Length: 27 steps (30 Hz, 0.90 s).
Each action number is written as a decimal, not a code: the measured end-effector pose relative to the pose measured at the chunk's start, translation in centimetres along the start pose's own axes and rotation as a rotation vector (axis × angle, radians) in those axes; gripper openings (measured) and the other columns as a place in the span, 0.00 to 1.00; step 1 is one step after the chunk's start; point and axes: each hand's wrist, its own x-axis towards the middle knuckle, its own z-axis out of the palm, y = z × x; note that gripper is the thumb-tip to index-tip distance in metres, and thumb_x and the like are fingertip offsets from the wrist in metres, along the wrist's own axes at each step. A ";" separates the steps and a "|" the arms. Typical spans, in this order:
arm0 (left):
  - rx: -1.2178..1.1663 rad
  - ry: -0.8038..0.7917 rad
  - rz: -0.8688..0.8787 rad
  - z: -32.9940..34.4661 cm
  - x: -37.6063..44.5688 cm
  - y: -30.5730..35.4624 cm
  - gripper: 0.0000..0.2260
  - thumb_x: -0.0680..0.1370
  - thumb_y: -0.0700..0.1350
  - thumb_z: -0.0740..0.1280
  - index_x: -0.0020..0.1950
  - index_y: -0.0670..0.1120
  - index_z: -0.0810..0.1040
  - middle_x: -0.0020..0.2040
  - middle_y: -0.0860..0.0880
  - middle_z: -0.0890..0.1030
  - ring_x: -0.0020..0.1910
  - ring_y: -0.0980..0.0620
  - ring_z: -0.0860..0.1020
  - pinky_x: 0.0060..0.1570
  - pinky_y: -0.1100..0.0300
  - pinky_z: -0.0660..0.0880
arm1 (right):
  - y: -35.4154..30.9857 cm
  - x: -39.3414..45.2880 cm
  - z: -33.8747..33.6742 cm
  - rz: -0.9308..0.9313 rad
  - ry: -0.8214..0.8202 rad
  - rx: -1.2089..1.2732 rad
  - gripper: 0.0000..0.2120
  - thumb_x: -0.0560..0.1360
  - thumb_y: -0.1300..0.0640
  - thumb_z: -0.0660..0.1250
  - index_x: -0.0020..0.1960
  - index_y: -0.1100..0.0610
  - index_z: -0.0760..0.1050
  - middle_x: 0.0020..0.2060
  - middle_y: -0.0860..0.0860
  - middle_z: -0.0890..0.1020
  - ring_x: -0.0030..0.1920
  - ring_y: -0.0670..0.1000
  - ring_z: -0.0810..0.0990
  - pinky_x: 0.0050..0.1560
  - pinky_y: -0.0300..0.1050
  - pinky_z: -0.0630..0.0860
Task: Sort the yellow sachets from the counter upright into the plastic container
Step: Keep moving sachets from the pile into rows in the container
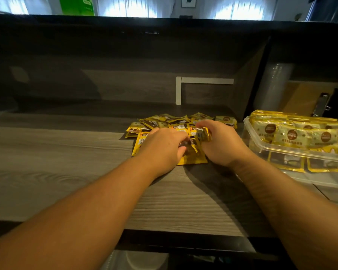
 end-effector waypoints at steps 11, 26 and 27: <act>-0.003 -0.198 0.012 -0.4 -0.5 1.3 0.24 0.74 0.69 0.64 0.62 0.54 0.76 0.57 0.55 0.80 0.51 0.55 0.74 0.44 0.57 0.73 | 0.6 0.2 -0.1 0.062 0.060 0.076 0.17 0.77 0.59 0.65 0.63 0.47 0.77 0.66 0.49 0.76 0.64 0.52 0.74 0.55 0.41 0.72; -1.489 0.253 -0.621 -2.3 -0.6 0.1 0.10 0.82 0.37 0.60 0.53 0.49 0.78 0.49 0.45 0.85 0.45 0.46 0.86 0.49 0.46 0.83 | -0.3 -0.4 -0.5 0.154 0.254 0.676 0.33 0.74 0.71 0.63 0.74 0.49 0.63 0.68 0.46 0.72 0.62 0.48 0.75 0.46 0.45 0.81; -1.545 0.233 -0.614 -2.4 -0.7 0.2 0.10 0.82 0.37 0.59 0.55 0.49 0.77 0.51 0.44 0.85 0.44 0.46 0.86 0.47 0.47 0.83 | -0.5 -0.4 -0.5 0.180 0.243 0.701 0.30 0.75 0.71 0.62 0.72 0.50 0.66 0.64 0.47 0.75 0.56 0.47 0.77 0.41 0.41 0.79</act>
